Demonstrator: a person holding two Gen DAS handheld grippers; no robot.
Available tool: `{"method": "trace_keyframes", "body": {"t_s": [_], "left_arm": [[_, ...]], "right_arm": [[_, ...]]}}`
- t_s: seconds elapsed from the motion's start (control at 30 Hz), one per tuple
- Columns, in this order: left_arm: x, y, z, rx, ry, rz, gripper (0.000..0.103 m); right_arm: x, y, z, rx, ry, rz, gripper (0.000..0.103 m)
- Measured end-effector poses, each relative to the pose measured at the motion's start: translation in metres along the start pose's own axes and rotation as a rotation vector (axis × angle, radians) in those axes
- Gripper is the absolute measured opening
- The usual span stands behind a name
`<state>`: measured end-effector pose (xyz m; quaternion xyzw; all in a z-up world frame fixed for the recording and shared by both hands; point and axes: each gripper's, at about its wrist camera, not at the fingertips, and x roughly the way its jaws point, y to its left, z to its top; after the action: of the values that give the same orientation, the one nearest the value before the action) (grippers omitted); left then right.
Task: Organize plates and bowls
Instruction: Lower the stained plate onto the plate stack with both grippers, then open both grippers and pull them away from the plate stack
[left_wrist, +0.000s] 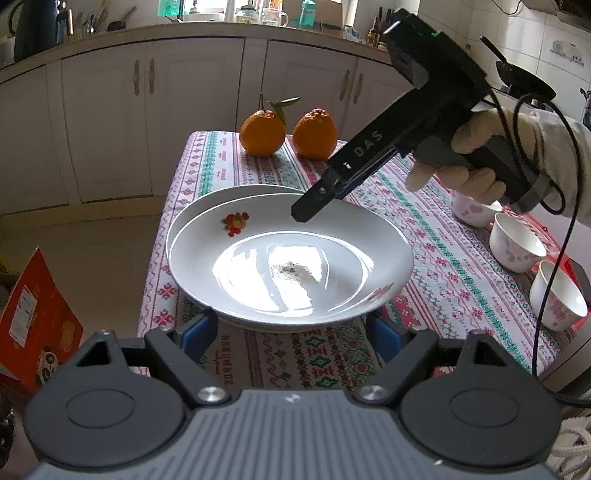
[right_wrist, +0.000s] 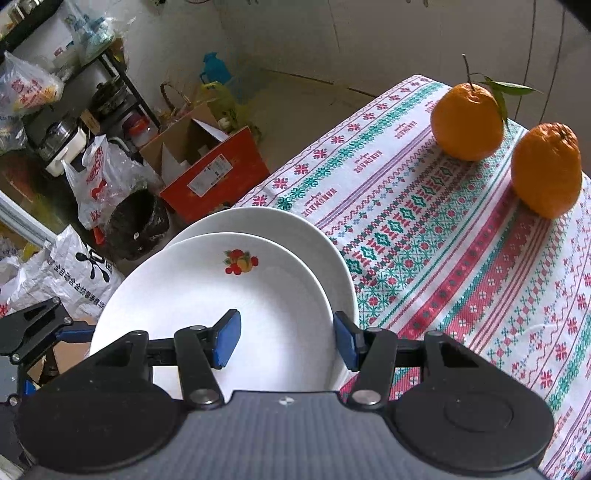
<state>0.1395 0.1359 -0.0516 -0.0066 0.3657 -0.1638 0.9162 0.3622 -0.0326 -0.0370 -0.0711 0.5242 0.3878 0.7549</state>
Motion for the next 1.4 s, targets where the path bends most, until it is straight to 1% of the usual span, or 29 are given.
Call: {"method": "trace_keyframes", "body": {"t_s": [0.3,0.4,0.73,0.77,0.8,0.93,1.0,1.17,1.2,1.3,1.33,1.4], "left_arm": [[0.004,0.006,0.002,-0.018,0.015,-0.025,0.088],[0.006,0.006,0.003,-0.012,0.021,-0.030,0.088],[0.010,0.005,0.005,0.014,0.027,-0.007,0.091],[0.010,0.004,0.005,0.018,0.027,-0.004,0.091],[0.011,0.004,0.004,0.023,0.030,-0.001,0.091],[0.009,-0.002,0.002,0.074,0.023,0.018,0.092],[0.006,-0.008,0.002,0.110,0.016,0.034,0.092],[-0.006,-0.025,0.003,0.188,-0.018,0.040,0.093],[-0.008,-0.028,0.003,0.203,-0.025,0.038,0.097],[-0.016,-0.040,0.006,0.241,-0.052,0.040,0.099],[-0.017,-0.045,0.007,0.247,-0.058,0.037,0.099],[-0.020,-0.053,0.009,0.260,-0.066,0.018,0.099]], "right_arm": [[-0.010,-0.005,-0.007,0.042,-0.025,0.006,0.061],[-0.012,-0.006,-0.010,0.059,-0.033,0.005,0.062],[-0.029,-0.006,-0.021,0.063,-0.085,0.029,0.064],[-0.032,-0.004,-0.022,0.056,-0.090,0.028,0.068],[-0.035,-0.001,-0.024,0.045,-0.098,0.018,0.075],[-0.049,0.013,-0.035,-0.002,-0.130,-0.032,0.088],[-0.056,0.019,-0.042,-0.015,-0.153,-0.063,0.098],[-0.075,0.037,-0.067,-0.048,-0.221,-0.135,0.103],[-0.078,0.039,-0.071,-0.052,-0.234,-0.147,0.103],[-0.091,0.051,-0.089,-0.083,-0.284,-0.219,0.103],[-0.095,0.056,-0.097,-0.098,-0.303,-0.257,0.103],[-0.101,0.065,-0.112,-0.120,-0.326,-0.310,0.103]]}}
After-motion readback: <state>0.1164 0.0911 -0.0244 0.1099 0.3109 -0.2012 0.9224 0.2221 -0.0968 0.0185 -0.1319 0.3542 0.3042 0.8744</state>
